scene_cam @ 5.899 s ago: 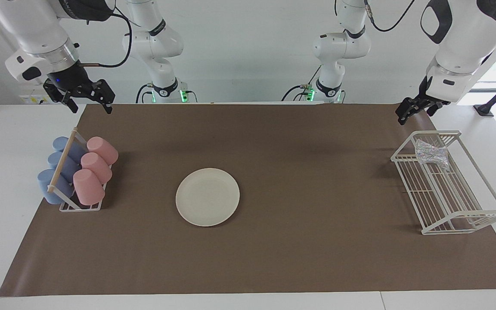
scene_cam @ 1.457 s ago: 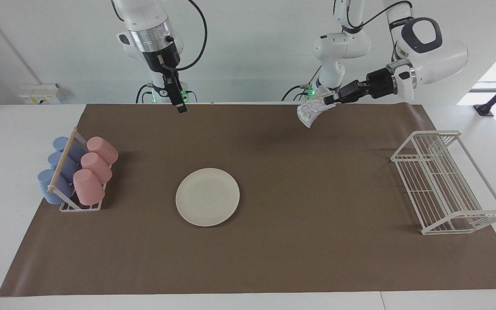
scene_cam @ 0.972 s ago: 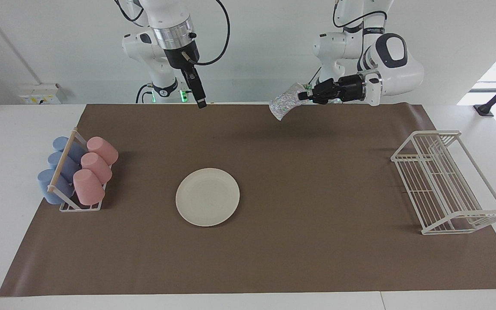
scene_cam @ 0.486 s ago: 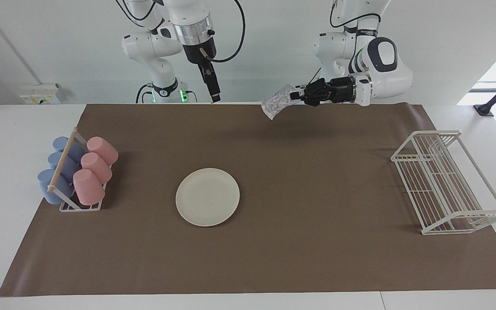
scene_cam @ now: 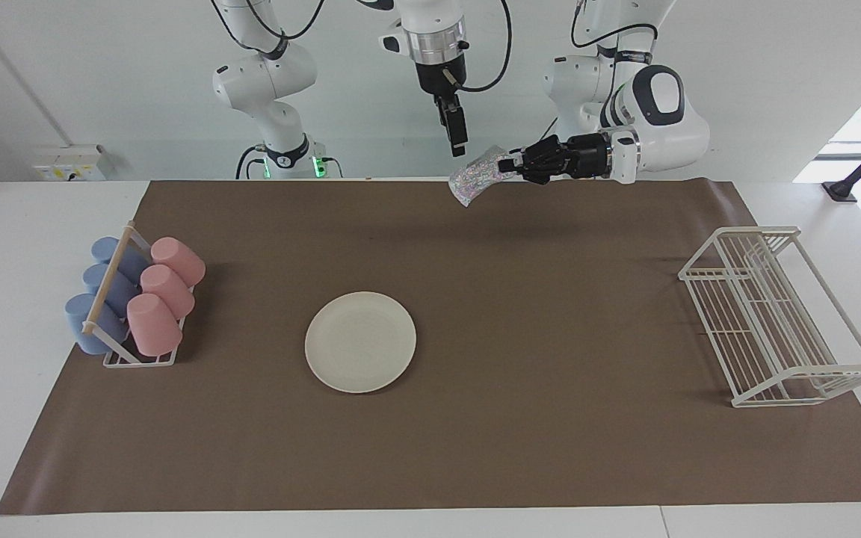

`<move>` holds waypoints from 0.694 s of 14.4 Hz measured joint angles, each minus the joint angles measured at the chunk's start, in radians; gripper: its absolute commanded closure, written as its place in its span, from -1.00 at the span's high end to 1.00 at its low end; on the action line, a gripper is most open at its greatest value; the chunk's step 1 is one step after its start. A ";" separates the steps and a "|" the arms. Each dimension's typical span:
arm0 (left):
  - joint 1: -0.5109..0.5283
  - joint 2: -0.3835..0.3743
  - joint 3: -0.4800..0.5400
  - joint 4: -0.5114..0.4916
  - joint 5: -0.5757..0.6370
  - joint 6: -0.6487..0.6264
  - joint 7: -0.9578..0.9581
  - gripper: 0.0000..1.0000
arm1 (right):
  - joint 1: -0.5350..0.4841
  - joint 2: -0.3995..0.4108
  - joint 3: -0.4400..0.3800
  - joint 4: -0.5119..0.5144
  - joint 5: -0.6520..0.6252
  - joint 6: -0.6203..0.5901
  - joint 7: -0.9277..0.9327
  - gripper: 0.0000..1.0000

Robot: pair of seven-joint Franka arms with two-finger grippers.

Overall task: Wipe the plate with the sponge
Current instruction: 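Grasp the sponge from the left gripper with the right gripper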

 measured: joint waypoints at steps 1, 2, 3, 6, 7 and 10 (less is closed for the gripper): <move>0.000 0.000 0.000 0.000 0.000 0.000 0.000 -1.00 | -0.001 0.010 -0.002 -0.002 0.000 0.017 0.000 1.00; 0.000 0.000 0.000 0.000 0.000 -0.001 0.000 -1.00 | -0.003 0.020 -0.005 -0.003 0.000 0.033 0.000 1.00; 0.000 0.000 0.001 0.000 0.000 -0.001 0.000 -1.00 | -0.003 0.028 -0.006 -0.004 0.000 0.048 0.000 1.00; 0.000 -0.001 0.002 -0.004 0.000 -0.002 0.000 -1.00 | -0.002 0.038 -0.005 -0.028 0.000 0.118 0.000 1.00; 0.000 -0.001 0.002 -0.006 0.000 -0.002 0.000 -1.00 | -0.002 0.038 -0.005 -0.040 0.000 0.138 0.000 1.00; 0.000 -0.001 0.003 -0.009 0.000 -0.005 0.000 -1.00 | -0.002 0.039 -0.005 -0.054 0.000 0.151 0.000 0.72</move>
